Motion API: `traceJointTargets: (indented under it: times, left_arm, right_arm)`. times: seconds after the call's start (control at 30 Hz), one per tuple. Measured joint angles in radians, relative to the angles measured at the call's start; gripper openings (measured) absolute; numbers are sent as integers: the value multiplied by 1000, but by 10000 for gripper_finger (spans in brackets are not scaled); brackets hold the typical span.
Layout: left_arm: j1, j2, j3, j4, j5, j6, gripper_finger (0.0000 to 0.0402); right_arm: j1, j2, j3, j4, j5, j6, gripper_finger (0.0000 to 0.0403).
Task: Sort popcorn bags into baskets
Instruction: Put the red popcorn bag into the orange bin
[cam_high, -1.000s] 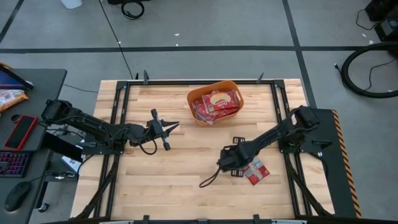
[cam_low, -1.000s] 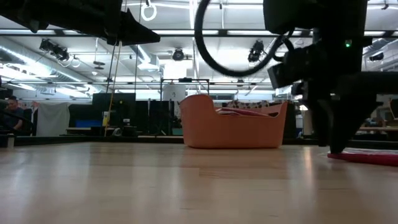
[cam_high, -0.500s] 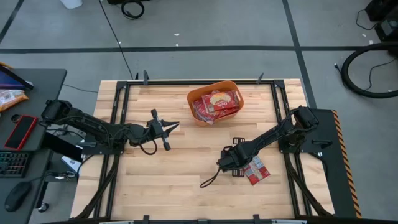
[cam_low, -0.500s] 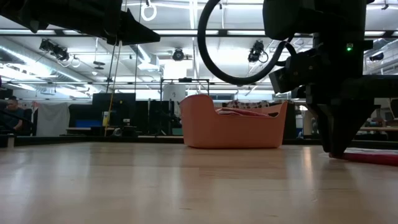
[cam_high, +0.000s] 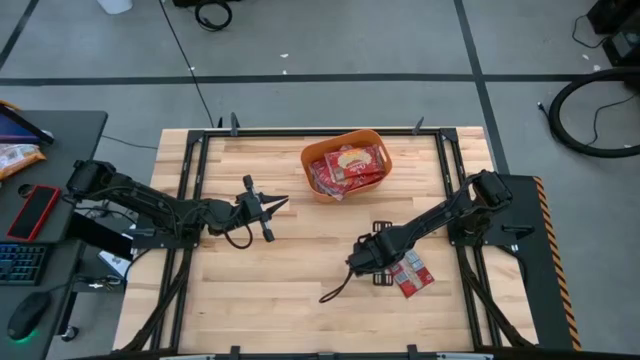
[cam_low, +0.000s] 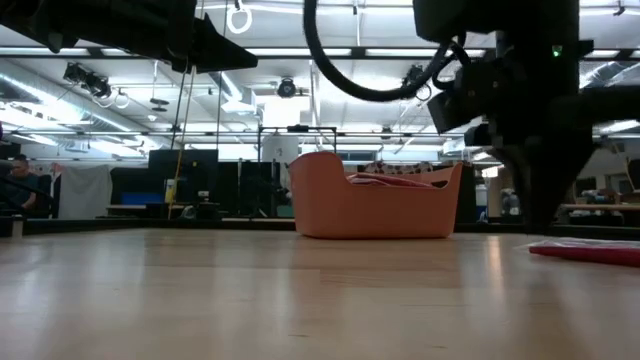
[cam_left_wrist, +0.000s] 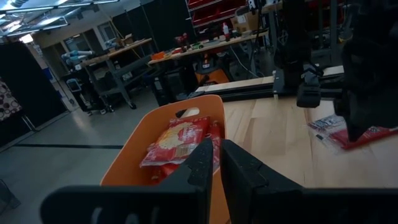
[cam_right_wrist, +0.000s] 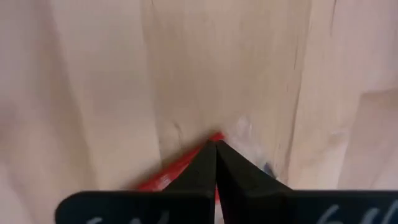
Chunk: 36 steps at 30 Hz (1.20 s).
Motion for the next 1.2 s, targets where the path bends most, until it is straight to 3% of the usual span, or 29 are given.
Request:
traceJointTargets:
  times: [0.27,0.47,0.63,0.8,0.97,1.2]
  left_arm:
    - [0,0,0,-3,0,-1,34]
    - [0,0,0,-3,0,-1,34]
    - [0,0,0,-2,0,-1,34]
    - [0,0,0,8,0,0,34]
    - [0,0,0,22,0,1,34]
    - [0,0,0,5,-4,27,34]
  right_arm:
    - [49,-2,11,-84,-289,225,85]
    - [118,-2,5,-100,-385,429,176]
    - [167,-2,5,-145,-347,524,241]
    - [177,-2,5,-157,-299,513,278]
    - [120,-2,5,-135,-196,399,280]
    - [31,-2,5,-84,42,146,269]
